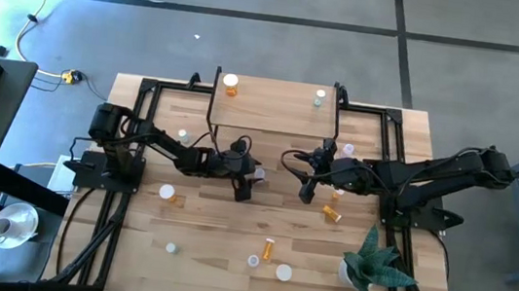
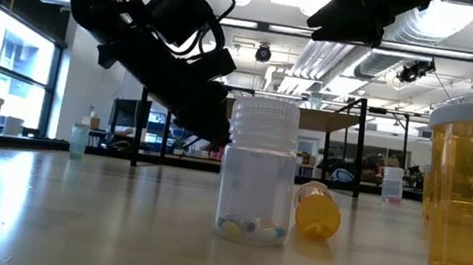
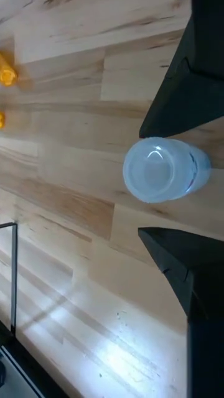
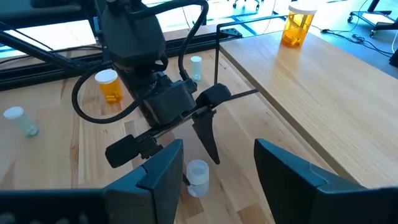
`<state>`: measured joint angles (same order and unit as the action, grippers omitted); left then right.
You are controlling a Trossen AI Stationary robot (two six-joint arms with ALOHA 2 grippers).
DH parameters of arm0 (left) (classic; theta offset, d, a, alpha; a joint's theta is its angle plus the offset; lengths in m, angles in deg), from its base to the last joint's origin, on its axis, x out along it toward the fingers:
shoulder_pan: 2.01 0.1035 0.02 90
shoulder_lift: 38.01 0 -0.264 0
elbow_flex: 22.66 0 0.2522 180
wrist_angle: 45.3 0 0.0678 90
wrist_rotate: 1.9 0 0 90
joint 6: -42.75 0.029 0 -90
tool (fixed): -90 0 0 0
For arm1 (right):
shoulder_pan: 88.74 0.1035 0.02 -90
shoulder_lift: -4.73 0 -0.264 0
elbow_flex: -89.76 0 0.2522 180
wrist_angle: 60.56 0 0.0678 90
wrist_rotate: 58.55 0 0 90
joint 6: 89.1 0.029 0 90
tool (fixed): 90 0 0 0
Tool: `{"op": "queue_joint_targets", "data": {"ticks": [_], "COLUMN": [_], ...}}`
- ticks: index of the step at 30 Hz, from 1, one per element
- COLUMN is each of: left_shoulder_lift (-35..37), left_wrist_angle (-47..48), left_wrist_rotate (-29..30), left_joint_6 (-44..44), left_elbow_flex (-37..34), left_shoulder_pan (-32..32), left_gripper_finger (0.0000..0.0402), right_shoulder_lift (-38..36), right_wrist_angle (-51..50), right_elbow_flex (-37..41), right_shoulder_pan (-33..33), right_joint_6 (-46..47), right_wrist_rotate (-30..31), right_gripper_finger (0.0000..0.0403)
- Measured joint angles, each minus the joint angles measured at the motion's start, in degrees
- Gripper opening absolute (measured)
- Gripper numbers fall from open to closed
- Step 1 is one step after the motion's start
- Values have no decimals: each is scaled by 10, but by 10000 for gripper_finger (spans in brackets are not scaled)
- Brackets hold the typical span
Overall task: Pick and place medicine bottles onto shelf by color
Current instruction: Put the center transparent pill bottle on the shelf
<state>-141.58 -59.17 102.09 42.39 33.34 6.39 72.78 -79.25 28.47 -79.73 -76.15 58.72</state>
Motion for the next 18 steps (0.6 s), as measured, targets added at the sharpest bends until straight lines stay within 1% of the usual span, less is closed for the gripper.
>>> {"op": "queue_joint_targets", "data": {"ticks": [6,11,14,18], "left_shoulder_lift": [0,0,0,1], "left_wrist_angle": [0,0,-1,-1], "left_wrist_rotate": [-2,-28,-33,-33], "left_joint_6": [5,10,10,10], "left_elbow_flex": [0,0,0,0], "left_shoulder_pan": [0,5,6,6], "left_gripper_finger": [171,136,129,132], "right_shoulder_lift": [0,0,0,0], "right_wrist_angle": [0,0,0,0], "right_elbow_flex": [0,0,0,0], "right_shoulder_pan": [0,0,0,0], "right_joint_6": [-1,-4,-4,-10], "right_wrist_rotate": [0,0,0,0], "right_gripper_finger": [188,188,188,188]}}
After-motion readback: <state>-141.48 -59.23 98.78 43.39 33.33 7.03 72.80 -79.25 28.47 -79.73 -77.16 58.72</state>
